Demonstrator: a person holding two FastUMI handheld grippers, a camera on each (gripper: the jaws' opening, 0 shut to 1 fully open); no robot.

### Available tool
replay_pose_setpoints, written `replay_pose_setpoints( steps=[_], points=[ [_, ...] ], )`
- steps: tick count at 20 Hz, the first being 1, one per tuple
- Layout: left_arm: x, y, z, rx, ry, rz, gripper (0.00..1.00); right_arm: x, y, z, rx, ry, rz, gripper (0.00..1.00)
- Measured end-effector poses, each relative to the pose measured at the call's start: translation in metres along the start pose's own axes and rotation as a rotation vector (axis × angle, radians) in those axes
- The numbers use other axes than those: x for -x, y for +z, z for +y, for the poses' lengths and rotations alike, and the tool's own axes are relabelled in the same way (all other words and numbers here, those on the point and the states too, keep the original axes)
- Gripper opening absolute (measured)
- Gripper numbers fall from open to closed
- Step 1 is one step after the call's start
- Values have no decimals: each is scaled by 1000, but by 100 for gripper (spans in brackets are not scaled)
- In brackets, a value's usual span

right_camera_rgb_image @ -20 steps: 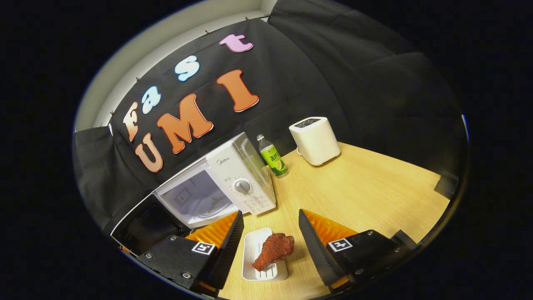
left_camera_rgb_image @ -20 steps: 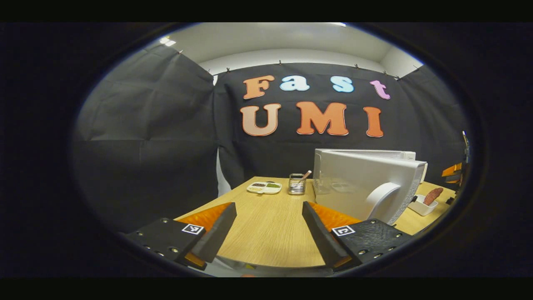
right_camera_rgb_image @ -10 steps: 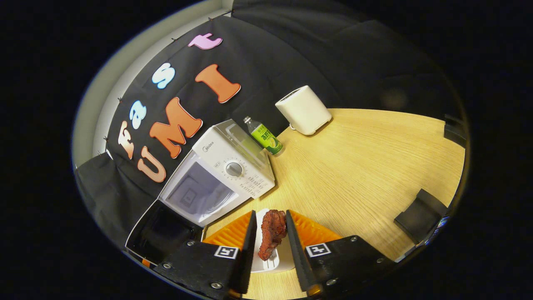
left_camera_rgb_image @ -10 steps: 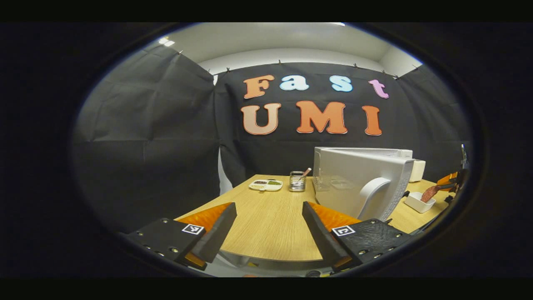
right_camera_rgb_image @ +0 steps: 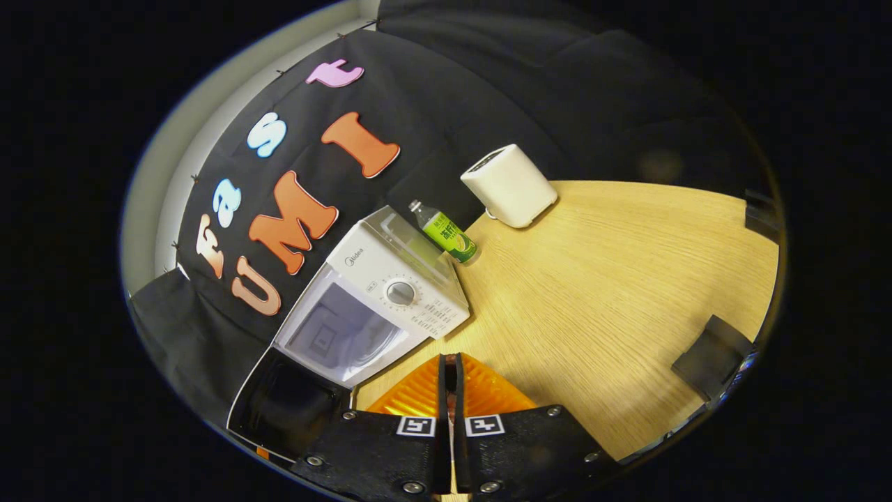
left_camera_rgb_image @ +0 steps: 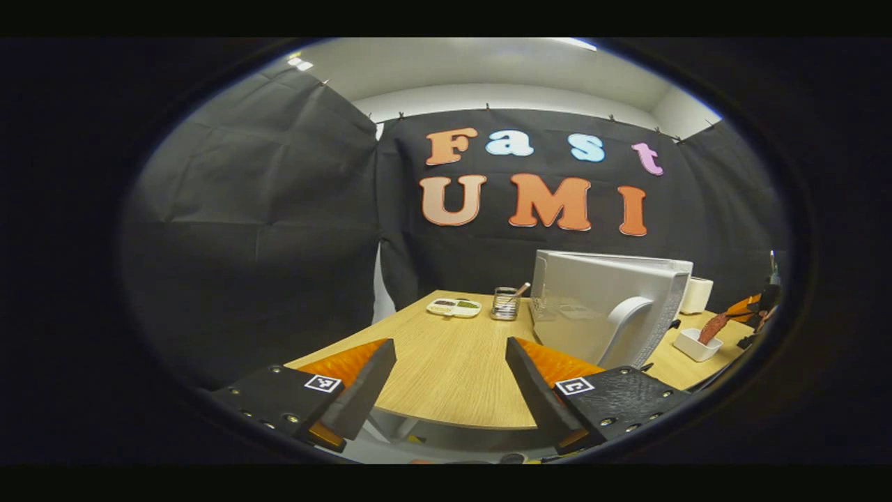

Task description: Open the microwave oven with the left hand, put the food in, and close the microwave oven.

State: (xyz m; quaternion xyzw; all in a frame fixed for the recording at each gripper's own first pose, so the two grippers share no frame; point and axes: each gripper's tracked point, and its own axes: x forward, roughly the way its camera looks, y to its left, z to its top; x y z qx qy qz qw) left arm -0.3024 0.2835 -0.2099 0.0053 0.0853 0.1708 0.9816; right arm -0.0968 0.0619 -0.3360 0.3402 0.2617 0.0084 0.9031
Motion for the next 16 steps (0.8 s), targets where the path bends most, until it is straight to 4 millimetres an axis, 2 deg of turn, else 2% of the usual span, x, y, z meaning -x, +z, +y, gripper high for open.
replay_pose_setpoints(
  steps=[5,9,13,16],
  points=[
    [-3,1,11,3,10,1,94,4,22,32,30,26,-46,1],
    [-9,-3,16,-2,9,9,95,-1,33,71,9,83,-69,1],
    [-16,-7,17,8,0,9,94,-18,27,118,-9,145,-74,1],
    [-21,-8,17,11,-8,11,95,-37,14,153,-43,186,-65,1]
  ],
)
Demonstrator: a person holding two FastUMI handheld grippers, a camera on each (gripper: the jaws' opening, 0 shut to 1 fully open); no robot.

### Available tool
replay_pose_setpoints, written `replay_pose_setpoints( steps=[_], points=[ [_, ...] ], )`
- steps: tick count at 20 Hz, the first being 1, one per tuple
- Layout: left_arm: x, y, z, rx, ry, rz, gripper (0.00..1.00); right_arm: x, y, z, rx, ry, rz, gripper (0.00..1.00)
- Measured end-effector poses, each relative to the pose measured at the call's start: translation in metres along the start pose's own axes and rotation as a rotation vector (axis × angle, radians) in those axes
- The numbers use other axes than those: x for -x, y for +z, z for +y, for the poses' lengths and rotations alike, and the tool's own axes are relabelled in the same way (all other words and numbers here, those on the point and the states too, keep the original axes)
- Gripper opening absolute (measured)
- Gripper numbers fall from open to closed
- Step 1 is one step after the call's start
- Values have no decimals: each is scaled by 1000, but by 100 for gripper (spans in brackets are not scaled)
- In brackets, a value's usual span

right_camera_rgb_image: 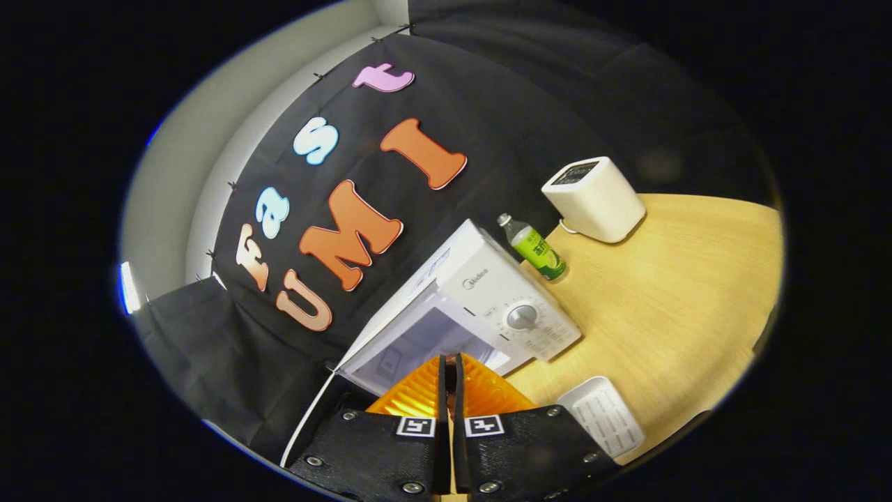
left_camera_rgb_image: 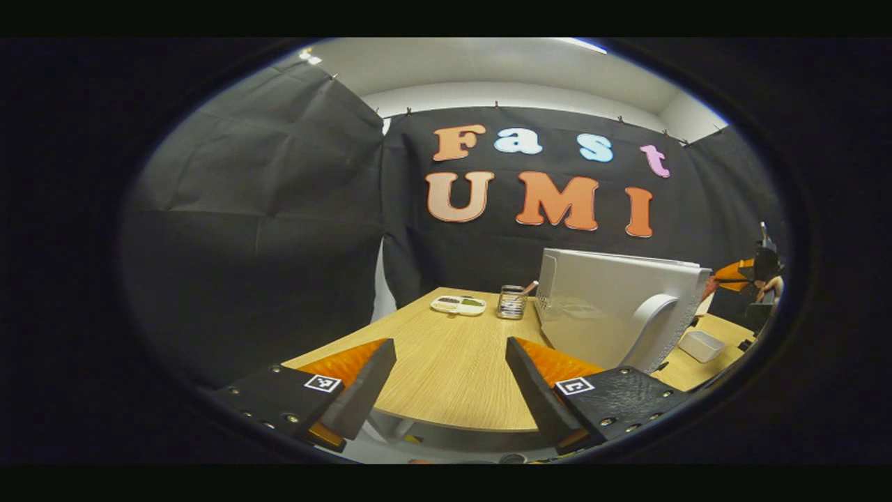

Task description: Open the microwave oven with the left hand, put the food in, and close the microwave oven.

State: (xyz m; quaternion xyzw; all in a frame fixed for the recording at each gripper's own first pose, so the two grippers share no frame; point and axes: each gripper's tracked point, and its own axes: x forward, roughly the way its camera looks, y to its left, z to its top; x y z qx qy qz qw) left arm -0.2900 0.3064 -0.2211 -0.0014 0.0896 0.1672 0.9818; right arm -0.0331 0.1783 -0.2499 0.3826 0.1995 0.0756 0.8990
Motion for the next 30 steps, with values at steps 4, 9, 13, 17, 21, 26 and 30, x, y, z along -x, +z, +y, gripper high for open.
replay_pose_setpoints(
  steps=[4,9,13,17,21,26,30],
  points=[
    [-9,2,-3,11,-20,-9,94,-35,-29,31,-44,21,28,1],
    [-23,2,-14,12,-67,-17,94,-78,-57,55,-99,32,22,1],
    [-38,4,-22,3,-106,-25,94,-114,-74,54,-134,3,-13,1],
    [-47,1,-23,7,-119,-25,94,-158,-83,43,-163,-47,-66,1],
    [-54,-8,-21,5,-114,-1,95,-192,-89,36,-137,-80,-126,1],
    [-54,-11,-13,14,-95,-8,96,-219,-108,22,-105,-124,-110,3],
    [-53,-11,-14,22,-91,-10,96,-226,-106,17,25,-155,-99,15]
  ],
)
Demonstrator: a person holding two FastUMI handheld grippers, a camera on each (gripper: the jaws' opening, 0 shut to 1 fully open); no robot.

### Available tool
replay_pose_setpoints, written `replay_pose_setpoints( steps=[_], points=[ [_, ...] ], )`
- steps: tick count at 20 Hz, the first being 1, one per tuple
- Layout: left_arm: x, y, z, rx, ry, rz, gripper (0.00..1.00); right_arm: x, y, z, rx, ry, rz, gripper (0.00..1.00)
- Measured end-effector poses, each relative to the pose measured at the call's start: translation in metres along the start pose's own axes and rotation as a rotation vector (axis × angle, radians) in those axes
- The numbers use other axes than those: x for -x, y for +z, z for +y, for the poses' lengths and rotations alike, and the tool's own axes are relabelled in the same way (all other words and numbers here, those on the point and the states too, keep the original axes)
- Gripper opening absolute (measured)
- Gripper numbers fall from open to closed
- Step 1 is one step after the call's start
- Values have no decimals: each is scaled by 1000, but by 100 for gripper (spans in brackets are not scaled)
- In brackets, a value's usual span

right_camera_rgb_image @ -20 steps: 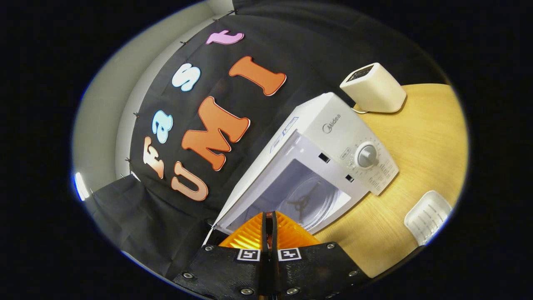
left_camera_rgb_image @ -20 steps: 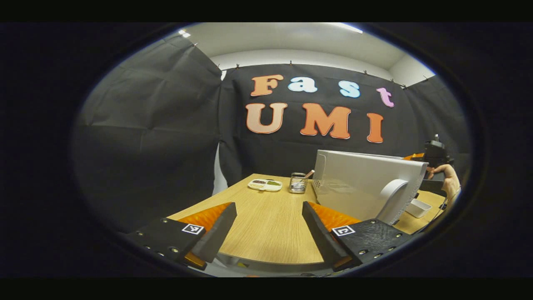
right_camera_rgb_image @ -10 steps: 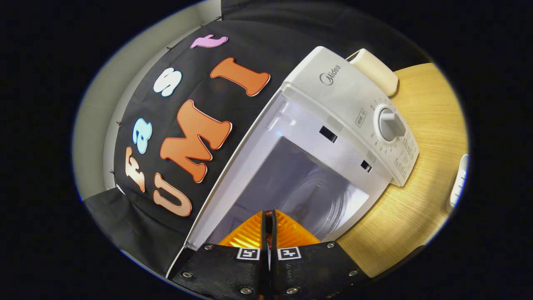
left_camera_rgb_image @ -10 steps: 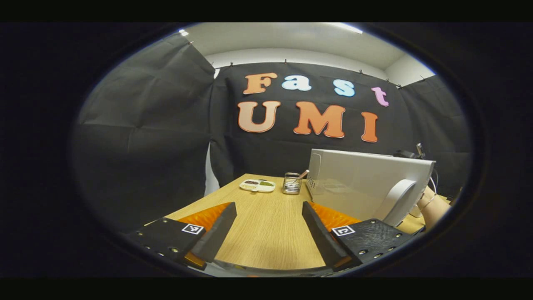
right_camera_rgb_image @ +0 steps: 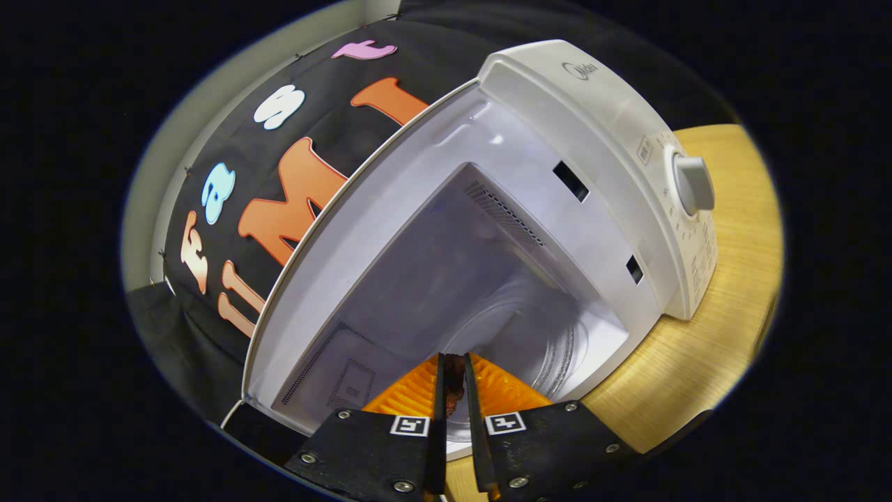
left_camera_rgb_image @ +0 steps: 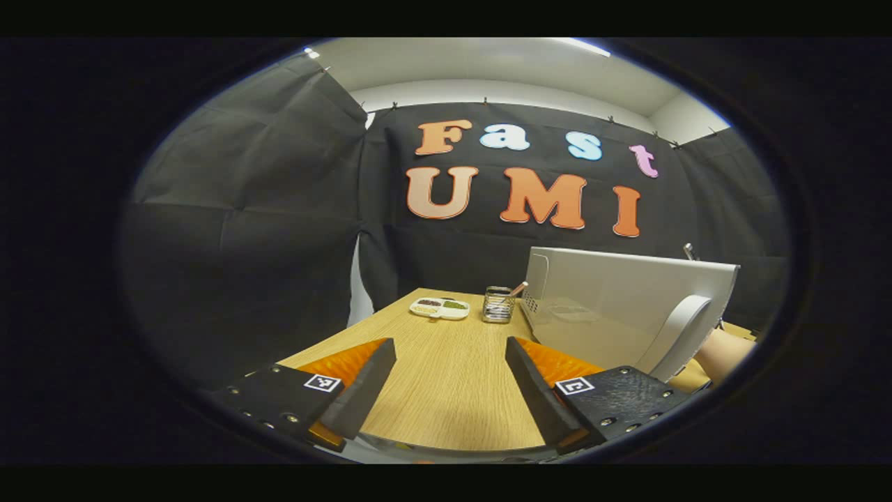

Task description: Open the microwave oven with the left hand, put the food in, and close the microwave oven.

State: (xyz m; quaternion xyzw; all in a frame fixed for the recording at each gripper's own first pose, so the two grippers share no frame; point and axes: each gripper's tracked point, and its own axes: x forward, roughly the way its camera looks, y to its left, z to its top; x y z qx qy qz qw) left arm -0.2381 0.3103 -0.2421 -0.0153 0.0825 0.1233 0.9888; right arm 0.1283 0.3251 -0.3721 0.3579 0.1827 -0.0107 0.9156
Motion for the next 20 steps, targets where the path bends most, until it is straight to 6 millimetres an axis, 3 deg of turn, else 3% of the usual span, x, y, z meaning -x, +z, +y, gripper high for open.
replay_pose_setpoints(
  steps=[3,5,6,10,13,16,20],
  points=[
    [4,3,-2,-13,3,-12,95,2,2,-7,110,-13,26,27],
    [8,4,-4,-13,2,-16,95,10,5,-10,145,-20,39,41],
    [10,5,-7,-12,0,-19,95,15,6,-12,177,-18,41,56],
    [17,13,-19,-29,-20,-29,95,43,13,-10,356,25,34,90],
    [24,20,-30,-28,-43,-46,92,68,26,-9,494,54,32,94],
    [24,16,-40,-43,-61,-26,96,103,42,-10,591,82,49,94],
    [21,15,-59,-54,-88,-17,94,153,82,-16,692,102,29,95]
  ],
)
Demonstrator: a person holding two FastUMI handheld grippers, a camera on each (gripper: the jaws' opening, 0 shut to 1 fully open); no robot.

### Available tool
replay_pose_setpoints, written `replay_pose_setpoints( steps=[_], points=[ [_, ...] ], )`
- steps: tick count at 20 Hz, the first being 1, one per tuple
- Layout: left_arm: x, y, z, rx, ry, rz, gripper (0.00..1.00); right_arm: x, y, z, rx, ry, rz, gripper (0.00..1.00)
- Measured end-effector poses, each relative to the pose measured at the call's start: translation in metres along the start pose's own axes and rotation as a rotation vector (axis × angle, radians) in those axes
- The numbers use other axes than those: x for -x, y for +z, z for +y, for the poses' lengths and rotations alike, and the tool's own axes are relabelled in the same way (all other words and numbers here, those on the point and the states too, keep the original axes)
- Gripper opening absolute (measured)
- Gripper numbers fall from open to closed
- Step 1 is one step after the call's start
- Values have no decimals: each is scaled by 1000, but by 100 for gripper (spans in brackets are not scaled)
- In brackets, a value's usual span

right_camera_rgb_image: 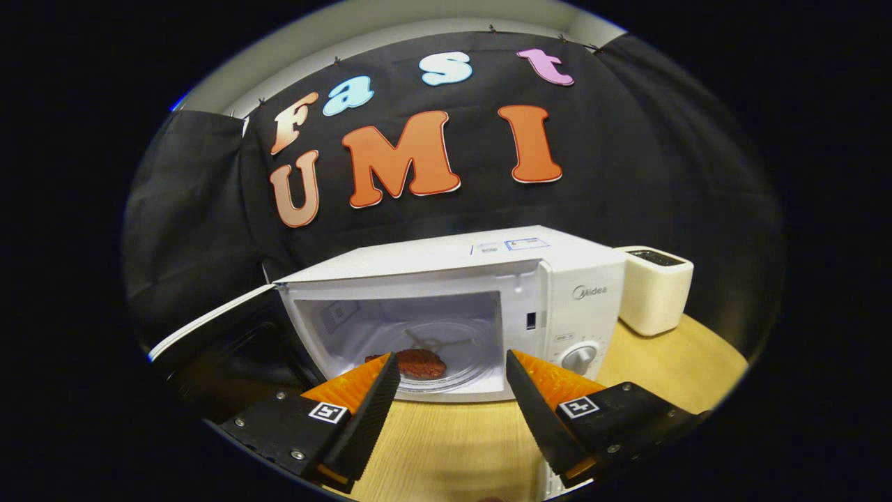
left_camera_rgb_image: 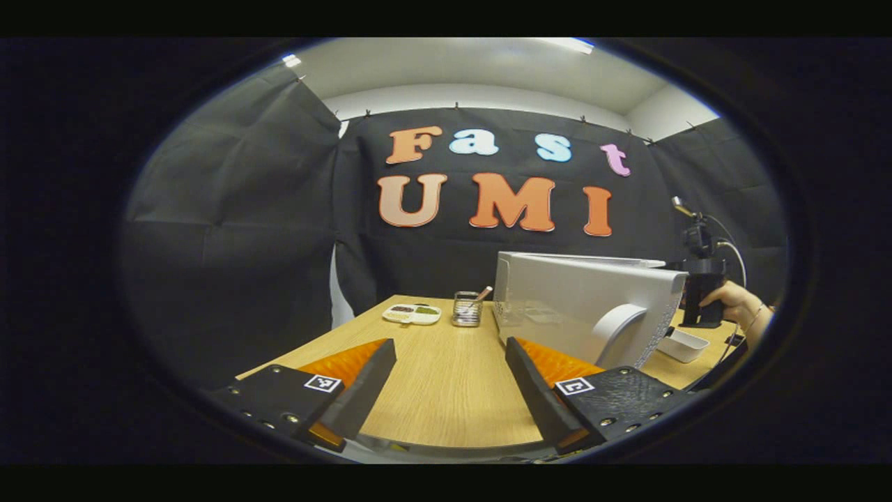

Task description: Open the microwave oven with the left hand, put the food in, and close the microwave oven.

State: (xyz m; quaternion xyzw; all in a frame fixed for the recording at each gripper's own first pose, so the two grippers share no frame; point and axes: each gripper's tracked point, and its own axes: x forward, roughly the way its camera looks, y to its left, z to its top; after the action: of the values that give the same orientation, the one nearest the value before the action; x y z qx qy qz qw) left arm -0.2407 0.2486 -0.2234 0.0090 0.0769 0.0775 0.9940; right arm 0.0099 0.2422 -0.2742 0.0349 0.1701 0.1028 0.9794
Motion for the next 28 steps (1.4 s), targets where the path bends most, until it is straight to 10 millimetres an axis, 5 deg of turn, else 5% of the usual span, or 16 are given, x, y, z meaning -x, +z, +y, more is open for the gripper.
replay_pose_setpoints(
  steps=[5,9,11,12,17,21,28],
  points=[
    [-11,7,-13,-23,-11,-16,94,60,45,-52,45,-38,-42,95],
    [-24,4,-2,-36,32,1,94,100,75,-92,43,-86,-78,95],
    [-25,9,8,-32,76,-13,33,116,86,-109,56,-115,-98,95],
    [-30,3,-5,-6,29,-2,2,124,92,-118,71,-131,-109,95],
    [-43,-29,-35,29,-56,92,2,152,110,-139,55,-131,-131,94],
    [-41,-24,-73,-41,-146,94,2,164,121,-167,49,-181,-135,95],
    [-55,-35,-153,-25,-309,125,2,184,128,-178,43,-197,-136,95]
  ],
)
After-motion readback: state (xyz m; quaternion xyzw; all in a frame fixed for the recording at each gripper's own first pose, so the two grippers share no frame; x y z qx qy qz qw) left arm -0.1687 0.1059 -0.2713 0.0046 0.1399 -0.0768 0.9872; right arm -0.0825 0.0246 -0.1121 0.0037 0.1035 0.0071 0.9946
